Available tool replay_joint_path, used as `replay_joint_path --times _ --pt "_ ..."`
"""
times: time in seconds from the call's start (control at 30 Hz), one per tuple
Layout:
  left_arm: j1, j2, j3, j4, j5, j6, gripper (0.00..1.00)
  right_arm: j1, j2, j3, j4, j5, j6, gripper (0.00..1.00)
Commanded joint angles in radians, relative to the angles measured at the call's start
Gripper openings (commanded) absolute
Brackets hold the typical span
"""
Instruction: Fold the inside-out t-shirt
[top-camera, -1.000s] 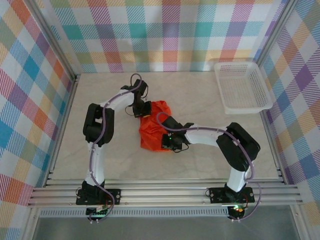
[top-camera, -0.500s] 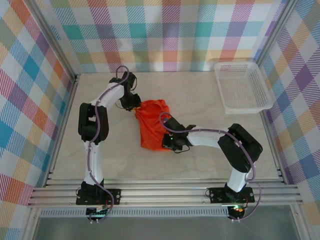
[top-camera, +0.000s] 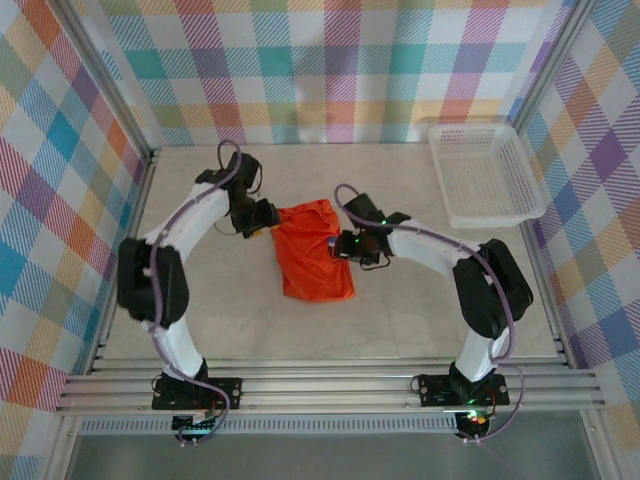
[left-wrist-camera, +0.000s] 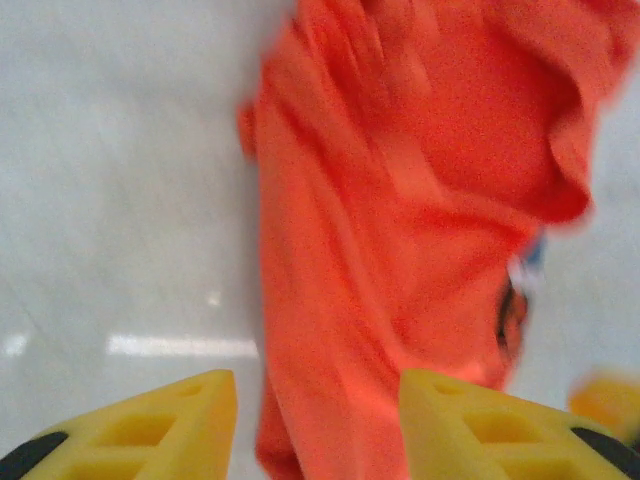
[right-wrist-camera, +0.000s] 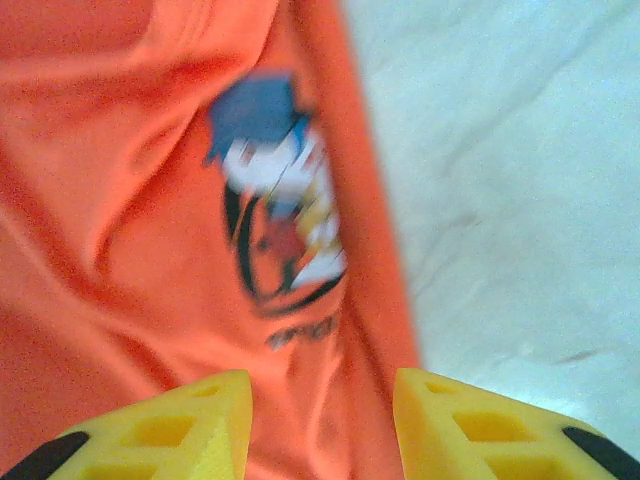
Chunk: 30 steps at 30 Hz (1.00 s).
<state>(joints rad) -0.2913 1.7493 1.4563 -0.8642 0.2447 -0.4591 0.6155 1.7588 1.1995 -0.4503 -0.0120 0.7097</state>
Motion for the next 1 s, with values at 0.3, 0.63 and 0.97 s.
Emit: replay_joint_path --times 0.3,0.63,0.97 --pt "-0.142 -0.054 -0.348 0.233 0.252 -0.060 0.51 -0.056 0.059 -0.019 0.027 -0.273 -0.159 0.51" --pt "-0.149 0.030 -0.359 0.275 0.232 -0.062 0.39 -0.021 0.115 -0.046 0.075 -0.312 -0.131 0.43" --pt "-0.146 0.032 -0.371 0.255 0.194 -0.047 0.27 -0.008 0.129 -0.089 0.091 -0.303 -0.124 0.42"
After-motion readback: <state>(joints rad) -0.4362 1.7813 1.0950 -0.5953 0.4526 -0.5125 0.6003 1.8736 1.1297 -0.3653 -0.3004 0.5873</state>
